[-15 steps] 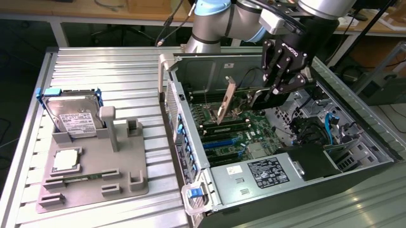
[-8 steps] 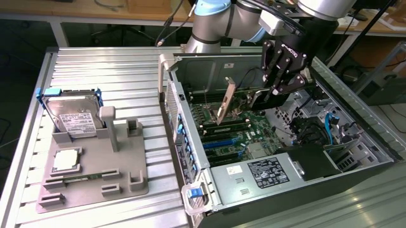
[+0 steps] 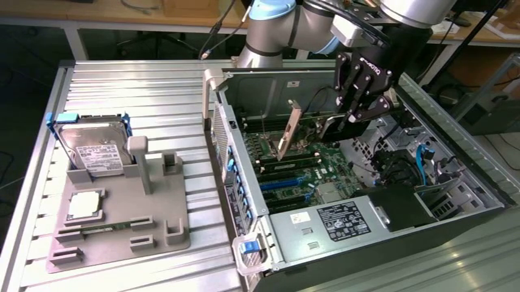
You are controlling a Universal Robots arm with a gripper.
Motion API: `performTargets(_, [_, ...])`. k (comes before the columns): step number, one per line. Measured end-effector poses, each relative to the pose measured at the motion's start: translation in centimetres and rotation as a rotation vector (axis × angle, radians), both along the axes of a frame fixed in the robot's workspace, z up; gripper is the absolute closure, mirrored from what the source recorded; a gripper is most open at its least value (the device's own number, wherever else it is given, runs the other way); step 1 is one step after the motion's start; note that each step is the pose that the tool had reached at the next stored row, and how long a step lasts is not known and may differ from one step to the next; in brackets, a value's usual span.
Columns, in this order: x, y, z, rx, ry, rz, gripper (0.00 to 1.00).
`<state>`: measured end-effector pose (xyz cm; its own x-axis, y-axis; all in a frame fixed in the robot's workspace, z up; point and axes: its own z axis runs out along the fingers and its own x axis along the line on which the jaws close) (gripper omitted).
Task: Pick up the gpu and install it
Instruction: 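Insert the gpu into the slot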
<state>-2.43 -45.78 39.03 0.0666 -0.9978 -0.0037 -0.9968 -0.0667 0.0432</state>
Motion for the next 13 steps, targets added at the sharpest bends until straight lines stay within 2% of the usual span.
performTargets(13, [0.00, 0.00, -0.23, 0.0000, 0.0000, 0.000, 0.73])
